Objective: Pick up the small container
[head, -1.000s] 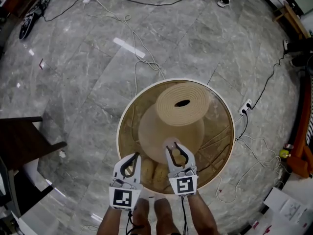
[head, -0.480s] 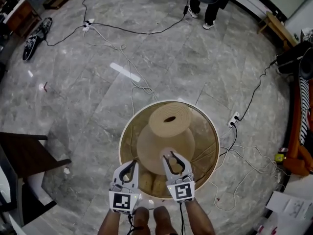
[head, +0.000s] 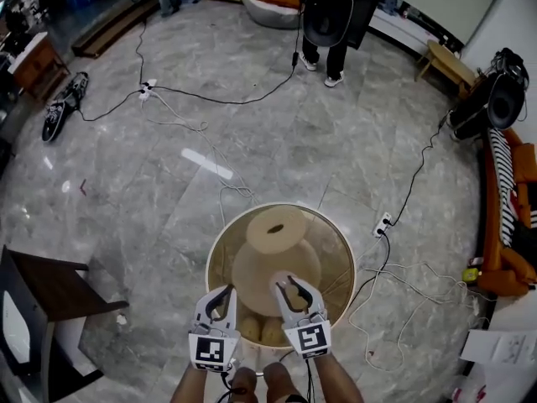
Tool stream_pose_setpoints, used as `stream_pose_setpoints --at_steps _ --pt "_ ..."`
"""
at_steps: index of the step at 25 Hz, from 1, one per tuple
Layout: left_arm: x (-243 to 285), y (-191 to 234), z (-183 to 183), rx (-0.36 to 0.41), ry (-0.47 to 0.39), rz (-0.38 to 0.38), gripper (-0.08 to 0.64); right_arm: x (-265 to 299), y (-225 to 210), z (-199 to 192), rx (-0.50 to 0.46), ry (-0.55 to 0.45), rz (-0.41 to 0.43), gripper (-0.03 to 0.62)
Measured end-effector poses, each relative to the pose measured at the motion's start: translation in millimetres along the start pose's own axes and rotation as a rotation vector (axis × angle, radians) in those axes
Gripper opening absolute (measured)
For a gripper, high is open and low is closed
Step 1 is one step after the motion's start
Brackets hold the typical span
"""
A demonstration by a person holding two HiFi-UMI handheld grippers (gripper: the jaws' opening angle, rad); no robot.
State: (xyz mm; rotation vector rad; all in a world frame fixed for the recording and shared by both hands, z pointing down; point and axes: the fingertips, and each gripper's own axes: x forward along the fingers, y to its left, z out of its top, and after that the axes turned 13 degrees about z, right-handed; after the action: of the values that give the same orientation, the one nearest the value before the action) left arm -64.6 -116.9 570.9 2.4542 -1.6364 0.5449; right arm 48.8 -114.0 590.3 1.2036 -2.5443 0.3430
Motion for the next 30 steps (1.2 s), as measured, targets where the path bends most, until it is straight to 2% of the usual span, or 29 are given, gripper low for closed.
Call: stream_pose_setpoints --at_steps 11,17,25,30 --pt "-52.9 -18.6 98.7 0.017 -0.066 -0.049 0.018 -81.0 12.0 101.9 -0.014 -0.058 -0.063 0.117" --pt "-85.7 -24.4 141.0 0.017 -0.106 -0.07 0.018 -121.7 24.0 142.1 -0.009 -0.101 -0.103 0.117" --pt "-126.6 -25.0 171.4 0.054 -0.154 -0.081 0.018 -170.9 42.0 170.1 -0.027 -0.126 -0.165 0.117" --pt "-149.7 -31.9 175.2 0.071 -0.161 -0.09 0.018 -202.8 51.3 175.5 -0.032 -0.138 -0.201 0.117"
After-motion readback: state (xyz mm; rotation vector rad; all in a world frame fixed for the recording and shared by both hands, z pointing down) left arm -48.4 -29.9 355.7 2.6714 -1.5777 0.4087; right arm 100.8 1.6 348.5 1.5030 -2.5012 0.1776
